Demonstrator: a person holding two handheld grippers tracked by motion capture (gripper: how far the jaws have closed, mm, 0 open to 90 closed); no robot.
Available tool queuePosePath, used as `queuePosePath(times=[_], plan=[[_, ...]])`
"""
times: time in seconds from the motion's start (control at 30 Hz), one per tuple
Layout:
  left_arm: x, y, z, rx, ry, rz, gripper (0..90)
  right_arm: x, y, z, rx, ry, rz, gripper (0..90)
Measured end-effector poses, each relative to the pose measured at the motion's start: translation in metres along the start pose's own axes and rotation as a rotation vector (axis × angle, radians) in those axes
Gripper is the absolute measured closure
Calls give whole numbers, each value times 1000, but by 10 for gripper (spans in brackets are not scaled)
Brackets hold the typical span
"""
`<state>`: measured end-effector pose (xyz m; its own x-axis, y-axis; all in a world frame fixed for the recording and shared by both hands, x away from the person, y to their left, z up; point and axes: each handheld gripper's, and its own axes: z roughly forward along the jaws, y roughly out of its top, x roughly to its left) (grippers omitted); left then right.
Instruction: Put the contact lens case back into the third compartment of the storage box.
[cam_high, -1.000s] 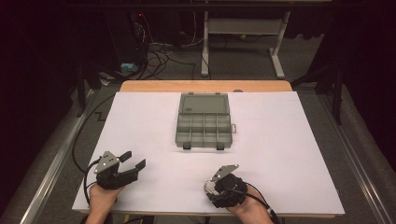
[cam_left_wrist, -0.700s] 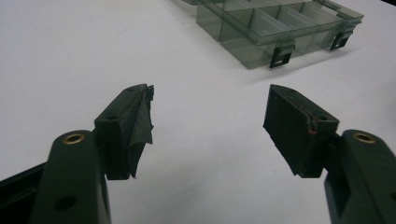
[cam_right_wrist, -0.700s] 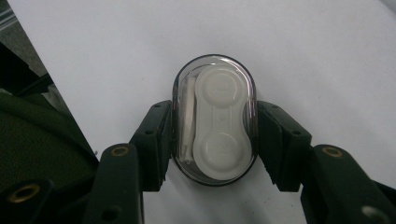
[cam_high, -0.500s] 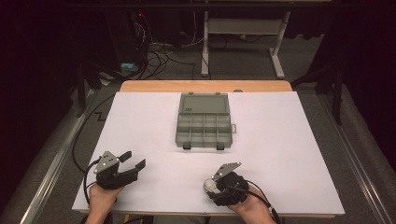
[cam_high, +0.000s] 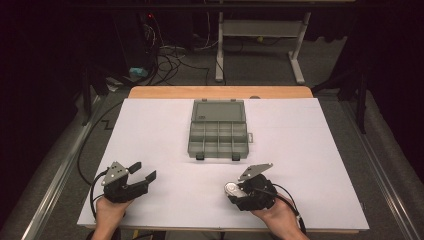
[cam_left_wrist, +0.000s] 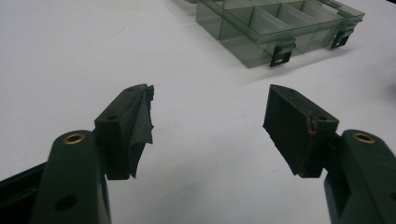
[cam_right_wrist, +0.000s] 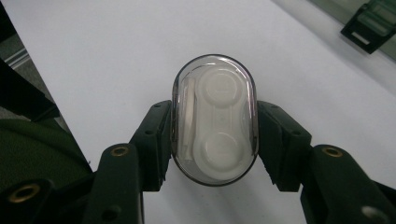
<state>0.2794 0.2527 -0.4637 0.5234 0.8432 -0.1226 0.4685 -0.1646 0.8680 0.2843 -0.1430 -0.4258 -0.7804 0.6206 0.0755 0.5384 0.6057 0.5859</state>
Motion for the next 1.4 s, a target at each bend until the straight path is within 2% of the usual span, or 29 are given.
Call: queuePosePath(times=[0.17,0.83,1.4], plan=[[0,0,0,-1,-1,1,328,-7,2,-5,-15,-2,22,492],[0,0,-1,1,2,4,330,-29,15,-22,-66,-37,47,493],[0,0,0,3,3,4,331,-47,36,-24,-78,-55,69,493]])
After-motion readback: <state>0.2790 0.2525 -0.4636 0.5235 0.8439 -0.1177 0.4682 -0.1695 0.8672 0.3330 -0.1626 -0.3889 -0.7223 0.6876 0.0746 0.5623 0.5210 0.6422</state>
